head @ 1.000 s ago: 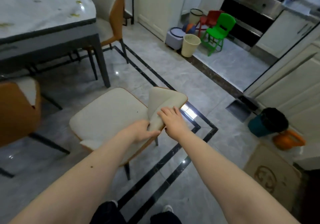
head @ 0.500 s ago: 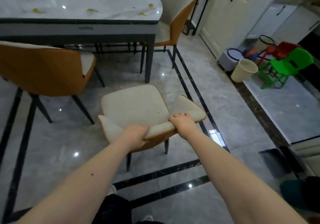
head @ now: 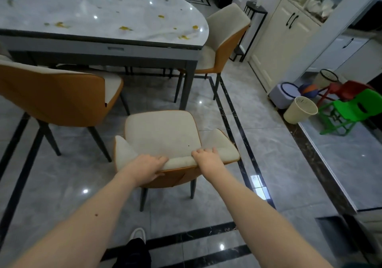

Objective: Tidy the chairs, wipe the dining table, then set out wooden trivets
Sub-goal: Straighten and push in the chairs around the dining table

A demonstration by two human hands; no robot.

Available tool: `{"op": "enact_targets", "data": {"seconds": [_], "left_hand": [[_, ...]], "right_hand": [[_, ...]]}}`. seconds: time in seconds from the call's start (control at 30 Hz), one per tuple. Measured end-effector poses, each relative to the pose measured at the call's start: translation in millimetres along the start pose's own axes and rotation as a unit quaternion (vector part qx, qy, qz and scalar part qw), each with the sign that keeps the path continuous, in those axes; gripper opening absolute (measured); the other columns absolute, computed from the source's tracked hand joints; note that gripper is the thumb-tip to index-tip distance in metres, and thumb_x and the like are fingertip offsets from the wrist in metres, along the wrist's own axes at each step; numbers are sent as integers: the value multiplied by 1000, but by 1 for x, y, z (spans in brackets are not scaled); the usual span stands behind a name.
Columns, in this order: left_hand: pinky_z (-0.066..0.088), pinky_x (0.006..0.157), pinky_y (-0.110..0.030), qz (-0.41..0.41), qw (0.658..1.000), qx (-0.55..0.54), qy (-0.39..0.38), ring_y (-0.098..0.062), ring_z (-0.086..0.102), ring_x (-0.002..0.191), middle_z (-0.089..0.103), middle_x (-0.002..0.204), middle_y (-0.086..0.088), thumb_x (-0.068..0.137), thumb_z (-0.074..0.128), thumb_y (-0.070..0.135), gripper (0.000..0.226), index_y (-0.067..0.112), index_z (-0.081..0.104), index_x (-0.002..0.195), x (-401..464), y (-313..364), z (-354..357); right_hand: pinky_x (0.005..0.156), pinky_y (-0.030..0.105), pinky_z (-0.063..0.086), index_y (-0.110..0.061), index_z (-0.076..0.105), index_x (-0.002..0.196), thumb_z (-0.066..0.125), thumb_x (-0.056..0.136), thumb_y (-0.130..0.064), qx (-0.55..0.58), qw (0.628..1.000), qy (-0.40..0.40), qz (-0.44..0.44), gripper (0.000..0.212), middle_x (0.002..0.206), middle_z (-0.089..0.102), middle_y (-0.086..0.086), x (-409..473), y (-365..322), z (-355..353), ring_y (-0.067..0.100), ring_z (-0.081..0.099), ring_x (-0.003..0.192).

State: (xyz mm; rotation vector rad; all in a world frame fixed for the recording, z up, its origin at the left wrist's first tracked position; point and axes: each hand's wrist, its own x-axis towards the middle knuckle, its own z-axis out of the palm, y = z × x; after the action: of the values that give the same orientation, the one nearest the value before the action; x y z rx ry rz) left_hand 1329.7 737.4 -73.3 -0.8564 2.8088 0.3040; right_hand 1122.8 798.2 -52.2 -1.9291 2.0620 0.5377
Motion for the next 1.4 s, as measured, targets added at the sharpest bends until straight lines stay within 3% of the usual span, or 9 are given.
{"op": "enact_targets", "data": {"seconds": [0.33,0.53,0.83,1.1,1.23,1.4], "left_hand": [[48,86,-36,3,1000,-16,7,-24,60,105,60,119,-3,96,46,41,34,18,44,121,70,-92,-29],[48,88,-36,5,999,-35,17,-25,60,106,60,120,-4,95,47,42,36,18,44,122,112,-142,-47],[49,88,-34,-25,999,-32,35,-20,59,107,59,122,1,94,48,43,38,22,42,126,169,-222,-67],[49,84,-29,-50,996,-37,70,-17,61,102,62,117,3,92,52,45,43,26,43,129,227,-254,-82],[50,88,-30,-51,996,-34,66,-16,60,107,60,122,4,91,52,46,47,27,41,133,237,-264,-85],[50,88,-28,-73,994,-44,74,-12,60,107,60,121,8,89,56,45,46,31,42,131,236,-263,-84]], "right_hand": [[113,54,22,-15,39,133,59,85,-2,-35,999,3,-19,54,132,50,8,107,5,-51,31,43,124],[112,55,25,-16,42,130,55,88,-3,-32,999,9,-5,46,129,51,8,165,12,-80,31,44,123],[97,47,40,-15,44,127,57,86,-1,-17,999,30,-34,45,127,51,8,262,16,-115,32,45,118],[95,47,40,-18,46,125,59,86,-2,-14,998,46,-48,44,126,53,6,330,47,-142,30,45,116],[94,45,39,-17,46,125,55,89,-5,0,996,65,-65,39,126,54,6,340,52,-146,29,45,115],[96,44,37,-16,44,126,60,85,-2,-5,995,67,-67,46,128,53,7,340,51,-146,30,45,118]]}}
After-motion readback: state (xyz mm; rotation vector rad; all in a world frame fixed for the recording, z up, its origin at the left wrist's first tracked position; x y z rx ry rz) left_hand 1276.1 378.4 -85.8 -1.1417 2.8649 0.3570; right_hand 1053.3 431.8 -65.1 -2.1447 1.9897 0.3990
